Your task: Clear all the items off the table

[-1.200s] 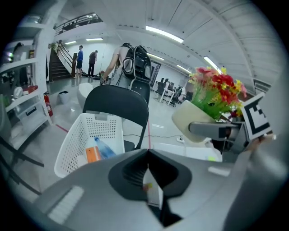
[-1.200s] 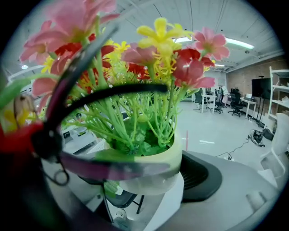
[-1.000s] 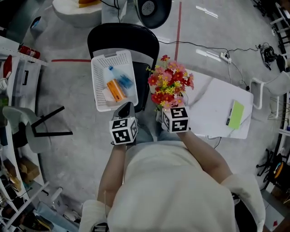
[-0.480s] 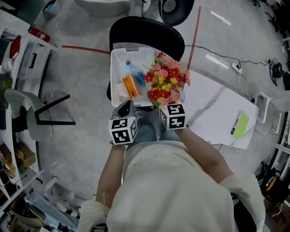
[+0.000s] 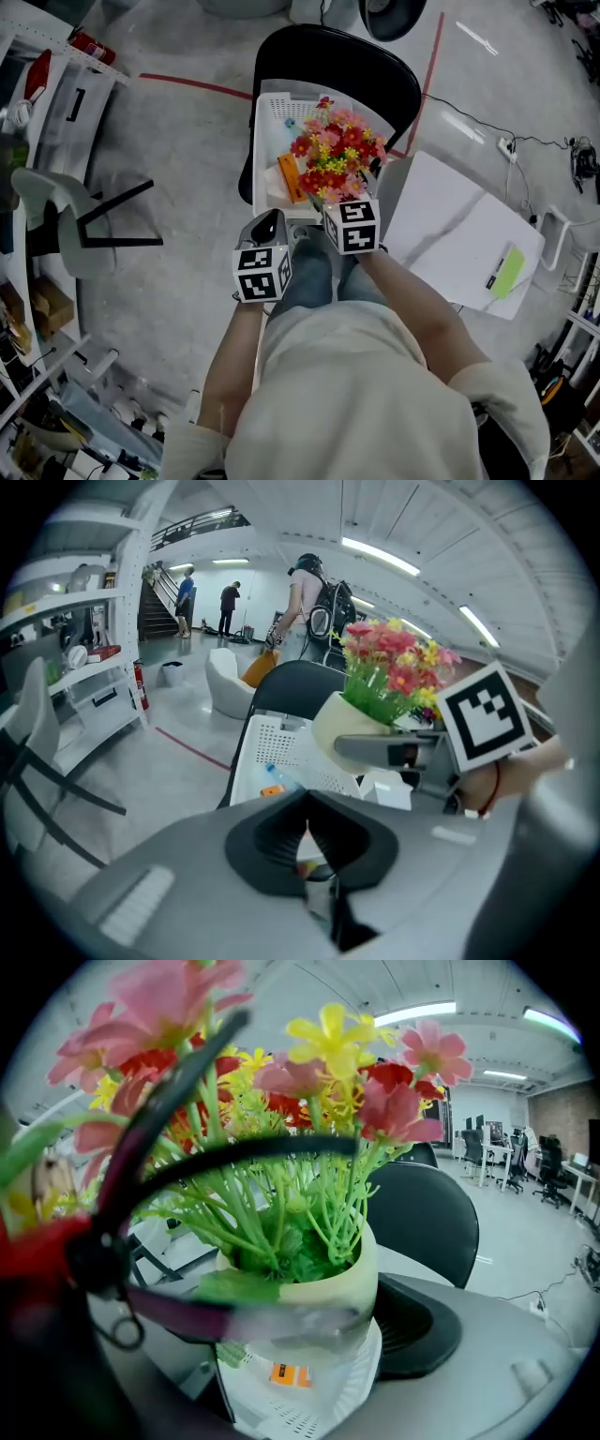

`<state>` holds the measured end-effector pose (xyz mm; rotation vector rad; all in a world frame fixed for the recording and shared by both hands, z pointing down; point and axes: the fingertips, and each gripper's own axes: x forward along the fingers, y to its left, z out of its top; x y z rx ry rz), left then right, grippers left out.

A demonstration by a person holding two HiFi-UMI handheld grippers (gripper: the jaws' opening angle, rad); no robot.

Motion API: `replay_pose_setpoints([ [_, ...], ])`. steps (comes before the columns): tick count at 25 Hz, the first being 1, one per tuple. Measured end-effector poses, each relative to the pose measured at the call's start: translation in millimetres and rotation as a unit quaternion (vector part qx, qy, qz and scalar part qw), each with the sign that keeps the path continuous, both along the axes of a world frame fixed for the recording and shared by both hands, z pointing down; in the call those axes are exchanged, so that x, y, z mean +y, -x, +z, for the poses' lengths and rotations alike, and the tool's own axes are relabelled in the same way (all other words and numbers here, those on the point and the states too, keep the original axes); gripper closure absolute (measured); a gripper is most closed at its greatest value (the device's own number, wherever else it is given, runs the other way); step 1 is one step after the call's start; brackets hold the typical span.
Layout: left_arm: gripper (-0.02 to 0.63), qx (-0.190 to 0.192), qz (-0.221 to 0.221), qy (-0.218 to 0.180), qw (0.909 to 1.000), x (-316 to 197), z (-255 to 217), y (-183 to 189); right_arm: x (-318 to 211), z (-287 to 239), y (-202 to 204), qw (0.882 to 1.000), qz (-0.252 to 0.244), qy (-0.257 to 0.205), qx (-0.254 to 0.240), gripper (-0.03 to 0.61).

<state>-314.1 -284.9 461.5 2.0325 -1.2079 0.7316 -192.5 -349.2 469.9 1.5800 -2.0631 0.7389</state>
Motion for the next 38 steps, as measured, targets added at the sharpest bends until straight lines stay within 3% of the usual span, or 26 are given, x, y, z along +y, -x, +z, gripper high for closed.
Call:
replay_pose_setpoints([
  [19,0.606,0.014,-0.024,0.040,0.9988,-29,48,43,-93,107,56,0.999,0.001,0.045,0.019,0.091],
  [38,0.606,0.015,-0.044,0.070,0.9964,-49,80,55,-134,192,66,0.995,-0.011,0.091,0.039,0.092],
])
